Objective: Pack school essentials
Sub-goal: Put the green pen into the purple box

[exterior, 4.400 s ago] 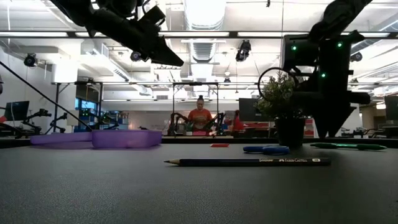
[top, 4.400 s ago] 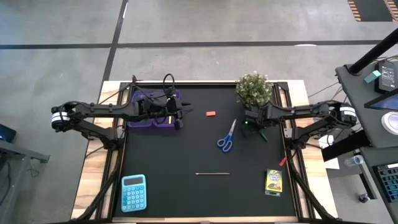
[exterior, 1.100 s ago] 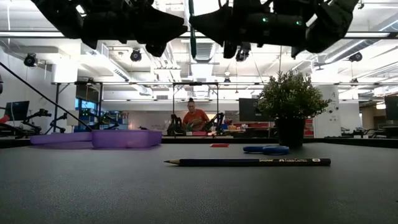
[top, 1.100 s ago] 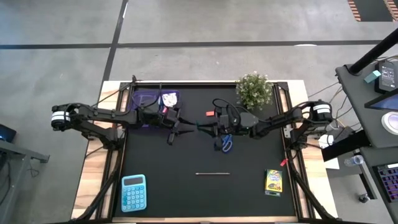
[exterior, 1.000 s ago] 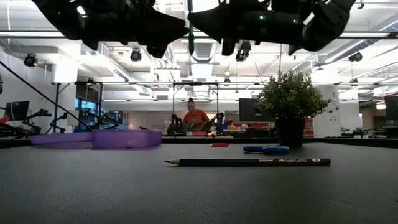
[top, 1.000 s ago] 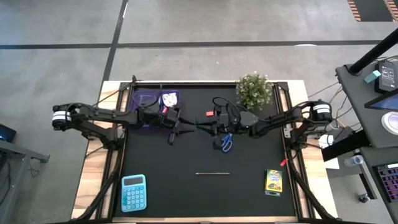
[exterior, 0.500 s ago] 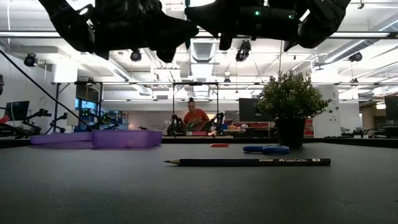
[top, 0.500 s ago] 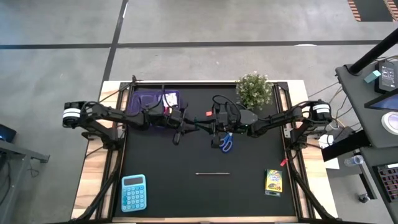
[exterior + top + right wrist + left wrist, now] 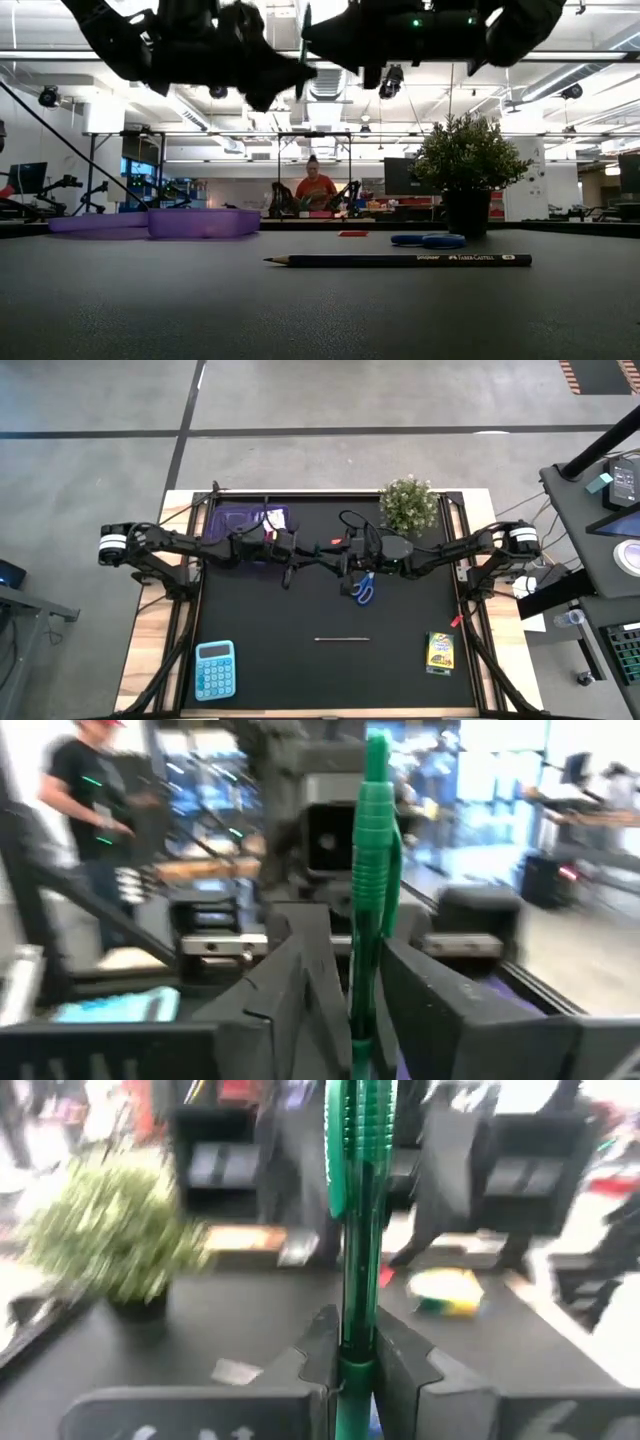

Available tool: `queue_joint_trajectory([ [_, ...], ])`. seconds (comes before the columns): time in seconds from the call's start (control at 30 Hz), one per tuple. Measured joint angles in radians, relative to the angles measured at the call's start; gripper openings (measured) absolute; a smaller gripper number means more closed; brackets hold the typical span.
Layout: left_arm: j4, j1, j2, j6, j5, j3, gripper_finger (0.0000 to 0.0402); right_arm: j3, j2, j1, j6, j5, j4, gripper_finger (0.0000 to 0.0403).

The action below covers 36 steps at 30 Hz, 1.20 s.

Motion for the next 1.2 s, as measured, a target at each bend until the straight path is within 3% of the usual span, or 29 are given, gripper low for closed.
queue_joint_trajectory([
  [0.23, -0.309, 0.048, -0.052, -0.031, -0.245, 0.003, 0.0018, 0.002, -0.173, 0.000, -0.001, 0.171, -0.338, 0.0159],
  [0.4, -0.608, 0.081, -0.081, -0.161, -0.468, 0.040, 0.0018, 0.004, -0.277, 0.000, -0.001, 0.264, -0.531, 0.0155],
  [0.5, -0.825, 0.106, -0.086, -0.271, -0.547, 0.086, 0.0018, 0.000, -0.312, 0.000, -0.005, 0.298, -0.592, 0.0149],
  [0.77, -1.333, 0.182, -0.080, -0.543, -0.620, 0.184, 0.0018, -0.001, -0.333, 0.000, -0.037, 0.306, -0.638, 0.0144],
  [0.93, -1.435, 0.229, -0.079, -0.621, -0.623, 0.203, 0.0018, -0.001, -0.324, 0.000, -0.050, 0.306, -0.636, 0.0144],
  [1.2, -1.435, 0.286, -0.012, -0.645, -0.618, 0.239, 0.0017, 0.000, -0.323, 0.000, -0.075, 0.306, -0.637, 0.0144],
])
